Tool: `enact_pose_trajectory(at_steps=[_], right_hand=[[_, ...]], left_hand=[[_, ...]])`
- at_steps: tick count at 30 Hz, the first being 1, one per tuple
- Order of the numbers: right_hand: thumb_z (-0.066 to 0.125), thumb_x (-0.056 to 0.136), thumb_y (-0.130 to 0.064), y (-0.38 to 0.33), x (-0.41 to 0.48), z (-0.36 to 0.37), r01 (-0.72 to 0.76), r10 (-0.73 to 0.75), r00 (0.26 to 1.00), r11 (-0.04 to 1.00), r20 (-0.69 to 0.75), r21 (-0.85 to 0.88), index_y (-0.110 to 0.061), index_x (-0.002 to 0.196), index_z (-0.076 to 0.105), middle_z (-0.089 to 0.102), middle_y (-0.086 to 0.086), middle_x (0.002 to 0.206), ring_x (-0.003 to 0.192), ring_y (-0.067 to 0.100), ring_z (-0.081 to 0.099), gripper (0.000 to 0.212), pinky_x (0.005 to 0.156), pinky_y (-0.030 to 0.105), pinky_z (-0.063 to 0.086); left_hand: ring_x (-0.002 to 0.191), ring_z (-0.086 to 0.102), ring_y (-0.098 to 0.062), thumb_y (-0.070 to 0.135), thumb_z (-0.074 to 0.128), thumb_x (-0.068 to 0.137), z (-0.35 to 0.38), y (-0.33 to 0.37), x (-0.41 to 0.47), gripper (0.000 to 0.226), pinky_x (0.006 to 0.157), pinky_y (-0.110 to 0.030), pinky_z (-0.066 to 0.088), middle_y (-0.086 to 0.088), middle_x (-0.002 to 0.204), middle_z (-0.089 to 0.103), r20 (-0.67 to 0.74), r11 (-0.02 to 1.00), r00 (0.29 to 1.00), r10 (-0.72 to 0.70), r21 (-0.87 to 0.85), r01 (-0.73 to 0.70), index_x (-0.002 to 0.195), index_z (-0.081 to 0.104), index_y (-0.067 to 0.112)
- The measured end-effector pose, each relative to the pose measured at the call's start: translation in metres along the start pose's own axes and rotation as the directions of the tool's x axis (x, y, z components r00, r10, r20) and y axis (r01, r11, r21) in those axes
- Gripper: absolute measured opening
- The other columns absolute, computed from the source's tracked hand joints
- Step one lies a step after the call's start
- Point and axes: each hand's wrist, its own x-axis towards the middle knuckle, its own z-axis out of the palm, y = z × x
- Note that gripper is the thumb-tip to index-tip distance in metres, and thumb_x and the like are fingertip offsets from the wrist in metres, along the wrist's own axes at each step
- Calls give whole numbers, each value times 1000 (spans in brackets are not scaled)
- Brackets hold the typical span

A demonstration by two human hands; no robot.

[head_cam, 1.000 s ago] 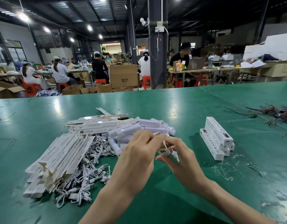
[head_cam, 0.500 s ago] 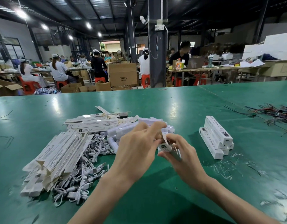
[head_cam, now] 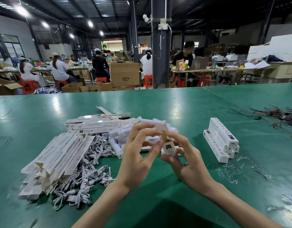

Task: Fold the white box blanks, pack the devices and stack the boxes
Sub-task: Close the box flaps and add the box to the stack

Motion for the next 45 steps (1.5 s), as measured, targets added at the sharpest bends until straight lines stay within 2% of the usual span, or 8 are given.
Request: enact_pose_trajectory(at_steps=[5, 9, 13, 23, 29, 34, 40, 45], right_hand=[[71, 81, -16, -13, 3, 2, -134, 125, 991, 972, 56, 193, -48, 119, 48, 65, -9, 109, 99, 23, 63, 55, 81, 36, 55], [71, 81, -16, -15, 1, 6, -233, 207, 972, 926, 115, 296, -44, 118, 49, 65, 1, 110, 98, 26, 64, 51, 85, 40, 54], [73, 80, -24, -15, 1, 8, -268, 240, 963, 908, 126, 321, -43, 119, 47, 65, 2, 111, 100, 28, 65, 51, 89, 47, 52], [64, 87, -25, -15, 5, 1, -295, 269, 955, 853, 121, 430, -33, 117, 47, 62, 21, 105, 104, 44, 58, 36, 85, 50, 55], [66, 89, -22, -14, 4, 1, -299, 273, 954, 856, 123, 421, -35, 112, 38, 63, 20, 96, 98, 45, 58, 39, 85, 63, 50], [66, 90, -25, -13, 3, 1, -294, 272, 956, 861, 114, 415, -36, 117, 37, 65, 17, 99, 98, 41, 60, 41, 84, 64, 49], [66, 88, -31, -14, 4, 2, -289, 261, 957, 864, 125, 412, -38, 119, 40, 64, 20, 103, 101, 47, 57, 41, 85, 64, 49], [63, 89, -25, -16, 5, 0, -271, 235, 962, 870, 137, 412, -41, 117, 44, 64, 19, 106, 103, 44, 58, 38, 87, 51, 54]], left_hand=[[102, 64, -9, 16, 60, 91, 4, 7, 2, 13, 78, -21, 53, 1, 109, 65, 21, 956, 987, -160, -244, 160, 95, 71, 22], [82, 68, -10, 13, 64, 88, 5, 8, 4, 13, 72, -19, 52, -8, 91, 71, 10, 913, 970, -244, -334, 233, 92, 64, 1], [82, 67, -11, 1, 64, 88, 3, 12, 8, 26, 72, -19, 52, 2, 85, 71, 31, 877, 959, -283, -396, 272, 107, 52, 15], [78, 67, -8, 3, 64, 87, -2, 16, 26, 11, 70, -18, 52, 5, 81, 73, 166, 907, 936, -310, -245, 344, 88, 67, 13], [78, 68, -22, 30, 73, 75, -4, 17, 31, 15, 85, -44, 55, -15, 86, 73, 163, 884, 921, -353, -266, 386, 75, 71, 15], [75, 70, -18, 19, 73, 78, -7, 16, 35, 4, 75, -33, 58, -11, 82, 75, 169, 917, 937, -305, -214, 337, 75, 76, 18], [78, 71, -35, 8, 71, 84, -12, 13, 36, 3, 75, -52, 57, -12, 83, 75, 166, 963, 962, -216, -125, 238, 85, 74, 8], [76, 72, -19, 6, 70, 84, -16, 13, 39, 15, 71, -30, 59, -2, 85, 75, 229, 987, 965, -129, -62, 146, 89, 75, 18]])
